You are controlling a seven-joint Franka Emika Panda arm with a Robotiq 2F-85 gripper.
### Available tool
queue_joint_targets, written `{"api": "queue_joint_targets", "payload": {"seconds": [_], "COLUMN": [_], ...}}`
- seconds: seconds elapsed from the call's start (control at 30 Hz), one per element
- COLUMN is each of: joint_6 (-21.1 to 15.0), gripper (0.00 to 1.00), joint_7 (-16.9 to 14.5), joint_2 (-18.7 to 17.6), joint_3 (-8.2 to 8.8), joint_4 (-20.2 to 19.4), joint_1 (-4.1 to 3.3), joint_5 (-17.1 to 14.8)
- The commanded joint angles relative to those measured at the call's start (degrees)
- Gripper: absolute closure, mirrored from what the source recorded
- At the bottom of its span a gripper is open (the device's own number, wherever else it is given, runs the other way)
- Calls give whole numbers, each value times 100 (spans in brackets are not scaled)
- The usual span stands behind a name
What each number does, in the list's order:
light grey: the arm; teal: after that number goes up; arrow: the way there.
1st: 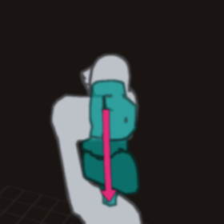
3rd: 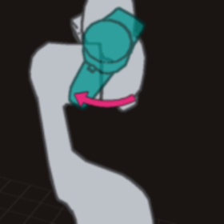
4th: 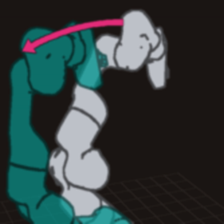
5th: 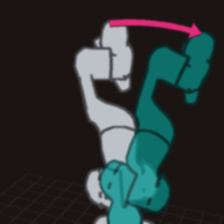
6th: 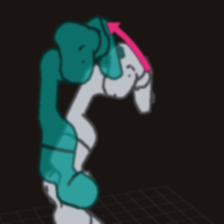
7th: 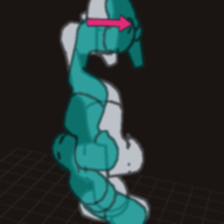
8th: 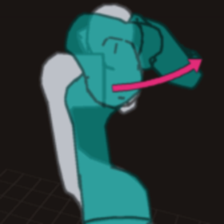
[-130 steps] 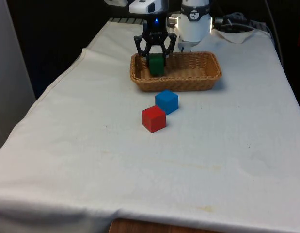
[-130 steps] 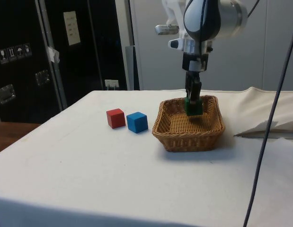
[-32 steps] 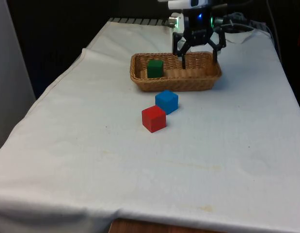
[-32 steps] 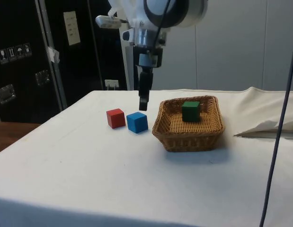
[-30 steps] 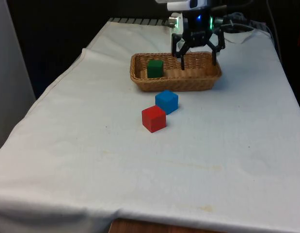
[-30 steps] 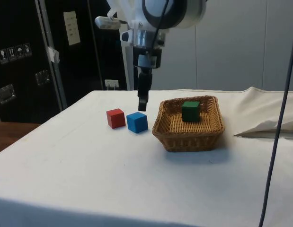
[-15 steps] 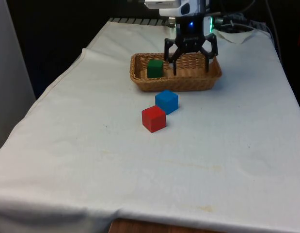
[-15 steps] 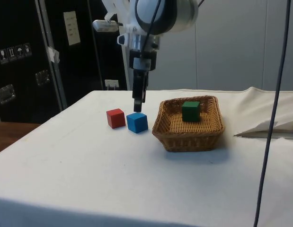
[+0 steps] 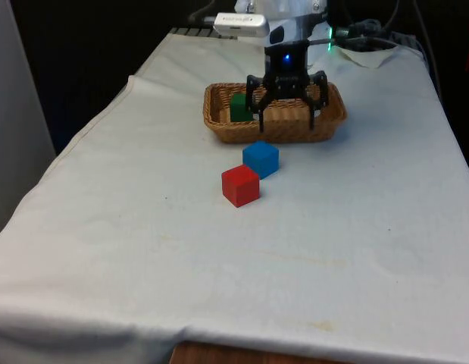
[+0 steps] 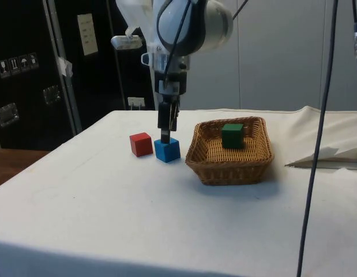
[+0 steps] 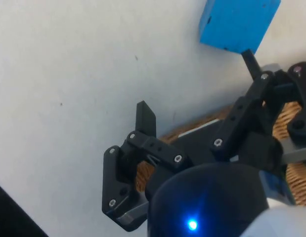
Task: Pick up exactly two blocks and place them into the basket.
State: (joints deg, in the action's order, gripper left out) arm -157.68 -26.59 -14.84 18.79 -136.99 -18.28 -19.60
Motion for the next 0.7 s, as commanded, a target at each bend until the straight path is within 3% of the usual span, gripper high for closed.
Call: {"api": "queue_joint_targets", "payload": {"seconds": [0.0,0.03,0.07,0.67], "joint_6": [-34,0,-34,0], "gripper": [0,0,0,0], "joint_7": [-29,0,-29,264], "joint_2": [-63,-40,-109,-619], "joint_3": [-34,0,-29,218], "joint_4": [52,29,80,470], "joint_1": [34,0,40,0], "joint_5": [-92,-23,-109,-120]}}
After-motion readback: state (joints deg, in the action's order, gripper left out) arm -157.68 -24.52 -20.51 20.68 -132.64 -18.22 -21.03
